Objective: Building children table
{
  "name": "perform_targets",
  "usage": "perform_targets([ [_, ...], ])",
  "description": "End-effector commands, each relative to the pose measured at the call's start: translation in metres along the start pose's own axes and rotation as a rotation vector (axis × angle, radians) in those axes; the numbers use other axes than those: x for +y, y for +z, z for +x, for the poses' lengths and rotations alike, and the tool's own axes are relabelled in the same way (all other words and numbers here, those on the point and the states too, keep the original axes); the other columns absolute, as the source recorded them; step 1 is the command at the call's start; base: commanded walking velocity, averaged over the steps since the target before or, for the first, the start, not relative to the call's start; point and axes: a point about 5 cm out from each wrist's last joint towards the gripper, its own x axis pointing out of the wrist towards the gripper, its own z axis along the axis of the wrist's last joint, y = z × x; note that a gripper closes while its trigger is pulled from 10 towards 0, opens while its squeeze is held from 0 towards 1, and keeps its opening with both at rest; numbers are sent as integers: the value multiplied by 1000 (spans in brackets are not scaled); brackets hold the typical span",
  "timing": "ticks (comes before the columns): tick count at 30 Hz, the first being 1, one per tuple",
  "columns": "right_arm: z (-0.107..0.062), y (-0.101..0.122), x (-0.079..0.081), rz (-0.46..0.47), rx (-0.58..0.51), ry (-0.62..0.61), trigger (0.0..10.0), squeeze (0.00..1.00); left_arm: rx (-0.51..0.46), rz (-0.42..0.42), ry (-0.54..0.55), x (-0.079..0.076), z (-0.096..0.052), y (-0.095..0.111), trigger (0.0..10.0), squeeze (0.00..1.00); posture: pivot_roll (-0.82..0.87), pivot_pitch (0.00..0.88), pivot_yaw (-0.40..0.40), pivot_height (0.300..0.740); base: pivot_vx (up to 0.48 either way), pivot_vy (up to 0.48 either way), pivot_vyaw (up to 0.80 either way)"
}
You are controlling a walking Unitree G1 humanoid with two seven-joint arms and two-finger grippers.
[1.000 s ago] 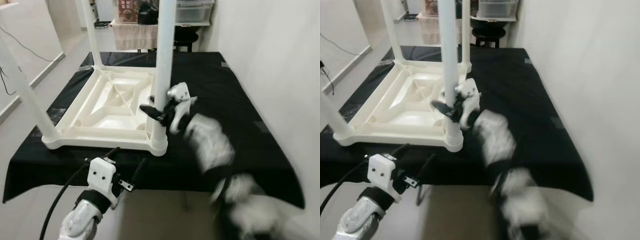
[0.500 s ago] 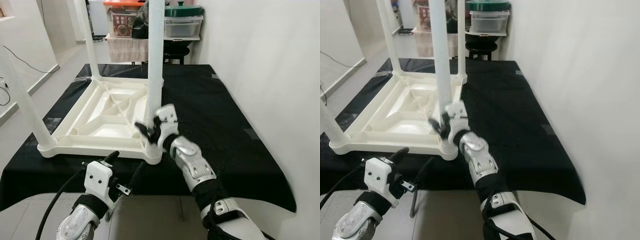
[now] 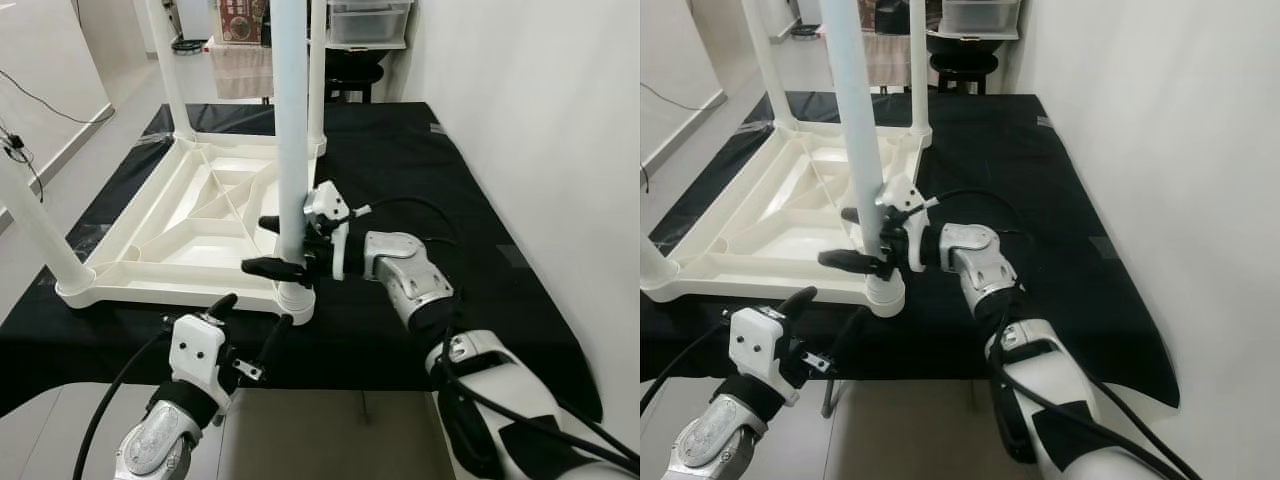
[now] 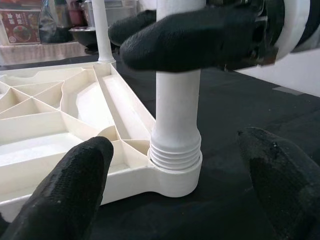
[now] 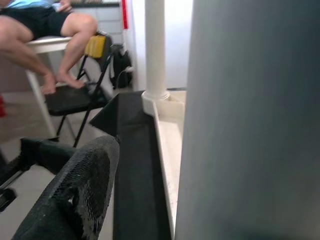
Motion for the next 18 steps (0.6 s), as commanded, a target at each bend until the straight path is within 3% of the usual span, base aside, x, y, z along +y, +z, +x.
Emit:
perform_targets([
  [1, 4, 4, 1, 3, -1, 52, 10000, 0, 15, 1, 6, 1, 0, -4, 10000, 0, 64, 53, -51, 740, 0, 0, 0],
  [2, 4, 4, 1, 3, -1, 52, 10000, 0, 15, 1, 6, 1, 0, -4, 10000, 0, 64, 53, -51, 740, 0, 0, 0],
  [3, 3, 6, 0, 11, -4, 66, 7059, 0, 15, 0, 6, 1, 0, -4, 10000, 0, 64, 53, -51, 740, 0, 0, 0],
  [4, 3, 7, -1, 17, -7, 75, 0, 0, 15, -1, 5, 1, 0, -4, 10000, 0, 64, 53, -51, 740, 0, 0, 0],
  [12, -2, 5, -3, 31, -12, 92, 0, 0, 15, -4, 5, 0, -1, -4, 10000, 0, 64, 58, -49, 740, 0, 0, 0],
  [15, -6, 3, -5, 6, 0, 47, 0, 0, 14, -5, 4, 0, -1, -4, 10000, 0, 64, 64, -55, 740, 0, 0, 0],
  [18, -12, -5, -12, 23, -6, -125, 0, 0, 11, -6, 6, 0, -2, -2, 10000, 0, 62, 77, -62, 740, 0, 0, 0],
])
